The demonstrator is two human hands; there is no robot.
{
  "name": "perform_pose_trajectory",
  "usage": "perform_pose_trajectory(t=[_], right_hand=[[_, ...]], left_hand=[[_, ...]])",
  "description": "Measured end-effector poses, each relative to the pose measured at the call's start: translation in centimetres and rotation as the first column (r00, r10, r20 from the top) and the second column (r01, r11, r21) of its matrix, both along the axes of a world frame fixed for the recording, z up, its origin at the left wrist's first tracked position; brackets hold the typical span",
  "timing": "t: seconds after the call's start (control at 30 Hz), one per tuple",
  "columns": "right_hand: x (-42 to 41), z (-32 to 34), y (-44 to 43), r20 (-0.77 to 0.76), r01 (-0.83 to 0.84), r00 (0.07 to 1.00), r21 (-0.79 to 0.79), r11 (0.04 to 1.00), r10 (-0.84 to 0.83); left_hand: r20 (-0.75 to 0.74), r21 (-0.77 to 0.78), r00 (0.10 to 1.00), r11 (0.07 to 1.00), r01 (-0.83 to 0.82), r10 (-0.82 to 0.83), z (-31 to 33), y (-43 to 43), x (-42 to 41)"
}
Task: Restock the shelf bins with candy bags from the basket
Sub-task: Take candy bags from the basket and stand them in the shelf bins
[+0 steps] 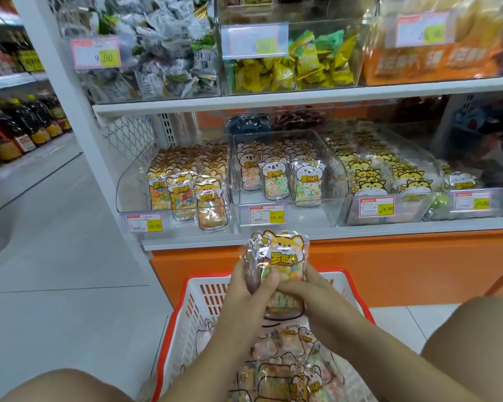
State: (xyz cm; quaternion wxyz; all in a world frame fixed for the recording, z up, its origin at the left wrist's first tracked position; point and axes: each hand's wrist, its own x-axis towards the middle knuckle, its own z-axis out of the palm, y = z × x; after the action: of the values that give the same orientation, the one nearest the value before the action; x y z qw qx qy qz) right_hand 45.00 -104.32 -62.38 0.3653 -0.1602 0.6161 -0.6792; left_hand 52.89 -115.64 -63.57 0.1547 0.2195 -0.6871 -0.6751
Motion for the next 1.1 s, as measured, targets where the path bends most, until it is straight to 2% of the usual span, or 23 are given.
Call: perform_pose_trajectory(t=[0.1,0.17,0.23,0.3,0.43,0.57,0.63,0.8,0.97,1.03,1.1], right_hand=[[-1.0,0.6,-1.0,0.070,-0.044,0.997,-0.020,0.999,0.046],[-2.0,1.6,-1.8,0.055,-0.102,0.993,-0.015,0.995,0.103],[-2.6,3.1,-3.3,-0.080,-0.173,0.982,0.016,0.985,0.174],[-2.7,4.7,-5.5,-0.245,-0.147,0.956,0.080,0.986,0.162],[-2.8,7.8,-11.1,-0.468,-0.082,0.878,0.060,0.995,0.101],[-3.7,10.6,-17.3,-0.564,-0.095,0.823,-0.031,0.995,0.061],[-4.7,10.5,-20.6,-0.608,-0.076,0.792,-0.006,0.997,0.056],[-8.1,7.2,-28.4,-0.536,-0.035,0.838,0.142,0.989,0.106],[-10.1,2.9,-33.4,-0.356,-0.069,0.920,0.260,0.963,0.162],[-11.0,1.9,-34.8,-0.333,-0.117,0.916,0.311,0.943,0.224],[-11.6,1.2,-35.6,-0.362,-0.131,0.896,0.338,0.932,0.257]], left_hand=[[-0.033,-0.083,0.999,0.996,-0.016,0.013,1.4,-1.1,0.1],[0.005,-0.161,0.999,0.986,0.037,-0.037,2.8,-3.2,0.2],[0.066,-0.199,0.992,0.972,0.122,-0.111,4.4,-6.0,0.4],[0.114,-0.241,0.985,0.958,0.157,-0.133,5.9,-8.7,0.6],[0.003,-0.338,1.000,0.941,0.023,-0.023,9.0,-13.3,0.4],[-0.117,-0.391,0.984,0.905,-0.170,0.134,11.1,-17.9,-0.9],[-0.123,-0.426,0.975,0.878,-0.218,0.183,11.1,-20.4,-1.9],[0.014,-0.559,0.972,0.808,-0.185,0.232,9.8,-25.3,-3.9],[0.179,-0.676,0.926,0.725,-0.130,0.332,6.7,-28.9,-5.7],[0.258,-0.715,0.892,0.694,-0.082,0.371,5.8,-29.7,-6.3],[0.293,-0.703,0.879,0.708,-0.068,0.375,5.0,-30.1,-6.7]])
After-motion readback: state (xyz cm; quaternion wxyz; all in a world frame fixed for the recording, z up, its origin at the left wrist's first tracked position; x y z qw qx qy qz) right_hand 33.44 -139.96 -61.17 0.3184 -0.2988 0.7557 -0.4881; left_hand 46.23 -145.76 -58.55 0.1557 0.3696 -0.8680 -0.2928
